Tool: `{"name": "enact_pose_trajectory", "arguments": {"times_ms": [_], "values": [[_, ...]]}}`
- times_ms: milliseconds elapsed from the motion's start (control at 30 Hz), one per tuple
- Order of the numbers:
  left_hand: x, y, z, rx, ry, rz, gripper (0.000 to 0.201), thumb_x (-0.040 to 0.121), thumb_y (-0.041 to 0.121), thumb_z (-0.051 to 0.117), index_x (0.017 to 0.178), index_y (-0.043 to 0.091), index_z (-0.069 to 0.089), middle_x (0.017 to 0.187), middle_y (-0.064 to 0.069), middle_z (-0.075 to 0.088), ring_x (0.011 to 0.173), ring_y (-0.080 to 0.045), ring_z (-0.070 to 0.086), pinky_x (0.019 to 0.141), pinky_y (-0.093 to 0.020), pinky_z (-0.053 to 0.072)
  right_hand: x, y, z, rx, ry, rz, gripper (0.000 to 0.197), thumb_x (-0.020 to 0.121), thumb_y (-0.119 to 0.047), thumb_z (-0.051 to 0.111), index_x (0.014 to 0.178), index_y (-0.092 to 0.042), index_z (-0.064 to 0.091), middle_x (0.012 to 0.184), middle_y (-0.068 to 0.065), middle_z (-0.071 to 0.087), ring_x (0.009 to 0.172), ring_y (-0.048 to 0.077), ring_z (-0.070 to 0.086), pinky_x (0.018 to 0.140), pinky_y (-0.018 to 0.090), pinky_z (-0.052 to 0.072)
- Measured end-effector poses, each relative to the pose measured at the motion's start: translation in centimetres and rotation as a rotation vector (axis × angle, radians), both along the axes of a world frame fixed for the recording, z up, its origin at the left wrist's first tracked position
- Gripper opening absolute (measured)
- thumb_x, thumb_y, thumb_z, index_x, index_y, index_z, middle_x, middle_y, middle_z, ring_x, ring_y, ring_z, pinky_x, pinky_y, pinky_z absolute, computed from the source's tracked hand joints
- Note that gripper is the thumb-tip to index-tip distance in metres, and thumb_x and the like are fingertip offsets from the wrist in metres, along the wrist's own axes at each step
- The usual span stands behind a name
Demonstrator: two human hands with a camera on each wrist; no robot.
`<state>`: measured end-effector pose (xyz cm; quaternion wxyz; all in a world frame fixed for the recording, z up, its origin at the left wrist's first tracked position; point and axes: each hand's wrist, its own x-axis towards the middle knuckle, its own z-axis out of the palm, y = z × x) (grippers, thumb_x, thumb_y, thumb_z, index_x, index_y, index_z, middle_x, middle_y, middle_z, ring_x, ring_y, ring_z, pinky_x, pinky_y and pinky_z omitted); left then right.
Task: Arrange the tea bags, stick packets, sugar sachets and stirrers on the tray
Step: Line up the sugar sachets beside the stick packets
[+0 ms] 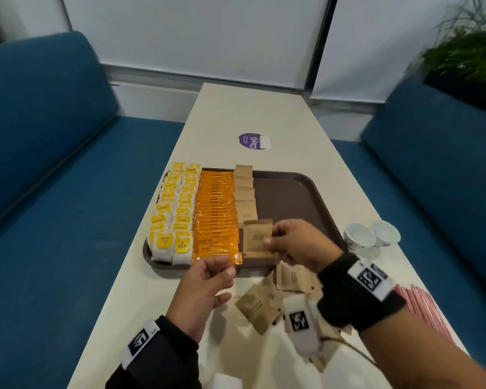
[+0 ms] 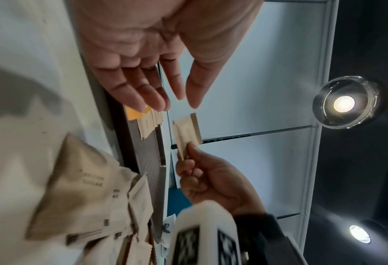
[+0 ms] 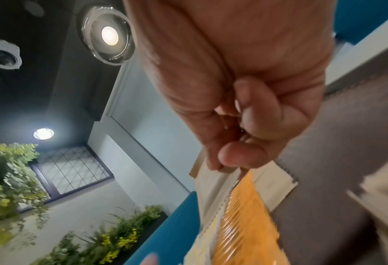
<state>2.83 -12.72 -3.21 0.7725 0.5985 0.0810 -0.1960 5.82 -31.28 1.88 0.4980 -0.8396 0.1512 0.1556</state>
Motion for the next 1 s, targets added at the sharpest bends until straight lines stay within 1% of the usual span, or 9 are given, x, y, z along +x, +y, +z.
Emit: {"name": "enact_pose_trajectory", "arguments": {"times_ms": [133, 267, 333, 467, 533, 700, 833, 933, 1000], "values": [[-1.1, 1.3, -0.7, 0.038, 0.040, -0.088, 0.016, 0.086, 0.003, 0.061, 0.099, 0.012, 0.061, 0.092, -0.005, 0.065, 0.071, -0.014, 0.056, 0.065, -0.028, 0.047, 4.6, -0.2, 0.8, -0.151, 0.006, -0.060, 0.008, 0.089, -0.017, 0.064, 0.094, -0.011, 0.065, 0.076, 0.000, 0.065, 0.055, 0.006, 0.052, 0.047, 0.014, 0.044], [-1.5, 3.0, -1.5, 0.061, 0.057, -0.123, 0.016, 0.085, -0.001, 0.060, 0.099, 0.008, 0.060, 0.086, -0.004, 0.066, 0.066, -0.012, 0.056, 0.058, -0.023, 0.048, 8.6, 0.2, 0.1, -0.249, 0.204, -0.053, 0.020, 0.092, -0.019, 0.060, 0.106, -0.004, 0.063, 0.082, 0.004, 0.065, 0.059, 0.011, 0.054, 0.046, 0.018, 0.043], [-1.5, 4.0, -1.9, 0.083, 0.069, -0.112, 0.016, 0.086, -0.001, 0.060, 0.098, 0.009, 0.061, 0.086, -0.003, 0.068, 0.067, -0.013, 0.056, 0.061, -0.024, 0.046, 9.6, 0.5, -0.4, -0.216, 0.270, -0.090, 0.015, 0.093, -0.016, 0.058, 0.102, -0.004, 0.062, 0.087, 0.006, 0.065, 0.058, 0.010, 0.054, 0.042, 0.017, 0.045], [-1.4, 5.4, -2.5, 0.125, 0.076, -0.098, 0.016, 0.086, 0.001, 0.061, 0.099, 0.011, 0.062, 0.090, -0.005, 0.069, 0.070, -0.014, 0.057, 0.063, -0.026, 0.045, 10.8, 1.2, -0.9, -0.244, 0.349, -0.087, 0.011, 0.096, -0.014, 0.054, 0.089, -0.005, 0.056, 0.079, 0.005, 0.060, 0.058, 0.010, 0.053, 0.047, 0.019, 0.046], [-1.3, 5.8, -2.4, 0.139, 0.075, -0.090, 0.016, 0.086, 0.001, 0.061, 0.099, 0.011, 0.062, 0.091, -0.006, 0.069, 0.072, -0.015, 0.057, 0.064, -0.027, 0.045, 11.3, 1.4, -1.0, -0.254, 0.372, -0.082, 0.011, 0.096, -0.013, 0.053, 0.088, -0.005, 0.054, 0.077, 0.006, 0.059, 0.058, 0.011, 0.054, 0.042, 0.019, 0.047], [-0.6, 5.4, -2.0, 0.188, 0.054, -0.069, 0.016, 0.086, 0.002, 0.062, 0.098, 0.012, 0.063, 0.088, -0.003, 0.069, 0.073, -0.014, 0.058, 0.065, -0.026, 0.046, 11.9, 1.1, -0.8, -0.225, 0.430, -0.069, 0.011, 0.096, -0.012, 0.052, 0.088, -0.005, 0.053, 0.078, 0.006, 0.058, 0.062, 0.012, 0.055, 0.055, 0.023, 0.045], [-0.2, 4.0, -1.3, 0.264, -0.003, -0.111, 0.018, 0.085, 0.005, 0.063, 0.099, 0.015, 0.062, 0.093, -0.002, 0.068, 0.078, -0.013, 0.059, 0.068, -0.026, 0.046, 10.1, -0.4, 1.0, -0.133, 0.295, -0.098, 0.016, 0.097, -0.020, 0.052, 0.086, -0.009, 0.056, 0.072, 0.003, 0.055, 0.060, 0.010, 0.051, 0.053, 0.018, 0.038], [-0.4, 2.2, -0.6, 0.386, -0.092, -0.199, 0.023, 0.082, 0.010, 0.068, 0.102, 0.018, 0.061, 0.101, 0.000, 0.064, 0.078, -0.011, 0.058, 0.064, -0.019, 0.045, 6.1, -2.8, 3.4, -0.085, 0.018, -0.053, 0.018, 0.092, -0.030, 0.059, 0.103, -0.016, 0.060, 0.091, 0.000, 0.065, 0.076, 0.010, 0.061, 0.060, 0.021, 0.042], [-0.6, 0.7, -0.3, 0.505, -0.141, -0.279, 0.032, 0.079, 0.016, 0.072, 0.108, 0.021, 0.057, 0.110, 0.002, 0.059, 0.083, -0.012, 0.058, 0.062, -0.016, 0.043, 2.3, -4.8, 4.4, -0.115, -0.137, -0.029, 0.019, 0.088, -0.034, 0.063, 0.104, -0.023, 0.060, 0.097, -0.004, 0.066, 0.085, 0.009, 0.064, 0.063, 0.024, 0.045]]}}
